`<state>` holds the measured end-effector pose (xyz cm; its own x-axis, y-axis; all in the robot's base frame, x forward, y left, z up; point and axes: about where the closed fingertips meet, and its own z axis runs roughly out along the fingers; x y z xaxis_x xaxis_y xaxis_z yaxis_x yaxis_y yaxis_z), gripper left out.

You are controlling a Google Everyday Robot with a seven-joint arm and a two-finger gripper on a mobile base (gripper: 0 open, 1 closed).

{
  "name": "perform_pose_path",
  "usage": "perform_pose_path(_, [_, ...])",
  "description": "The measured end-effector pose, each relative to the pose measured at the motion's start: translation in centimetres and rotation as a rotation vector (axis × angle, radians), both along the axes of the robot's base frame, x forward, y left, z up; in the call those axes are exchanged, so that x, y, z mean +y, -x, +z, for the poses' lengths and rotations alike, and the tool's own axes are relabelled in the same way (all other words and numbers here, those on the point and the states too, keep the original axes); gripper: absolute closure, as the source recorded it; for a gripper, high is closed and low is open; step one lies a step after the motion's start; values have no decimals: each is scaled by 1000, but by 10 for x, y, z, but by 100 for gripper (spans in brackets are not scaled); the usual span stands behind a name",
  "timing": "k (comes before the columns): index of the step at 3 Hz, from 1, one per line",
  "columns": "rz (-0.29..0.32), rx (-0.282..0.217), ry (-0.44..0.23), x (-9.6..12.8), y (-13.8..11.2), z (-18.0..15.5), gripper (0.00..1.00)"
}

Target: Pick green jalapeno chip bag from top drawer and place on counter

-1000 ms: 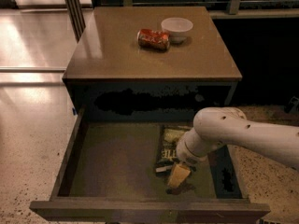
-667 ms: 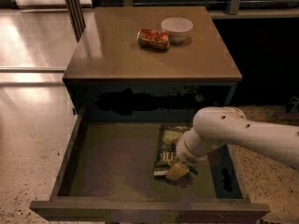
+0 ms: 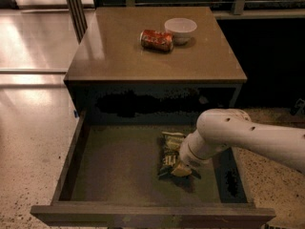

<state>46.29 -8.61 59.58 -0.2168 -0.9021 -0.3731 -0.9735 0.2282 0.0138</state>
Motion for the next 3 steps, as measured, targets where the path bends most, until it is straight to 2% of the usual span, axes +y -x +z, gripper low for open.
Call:
perform_pose_path(1, [3,-2,-6,1,-2,6,100])
perform_pose_path(2, [40,-29,-100,11,-26,44,100])
perform_pose_path(3, [120,-80,-140,28,-61,115,100])
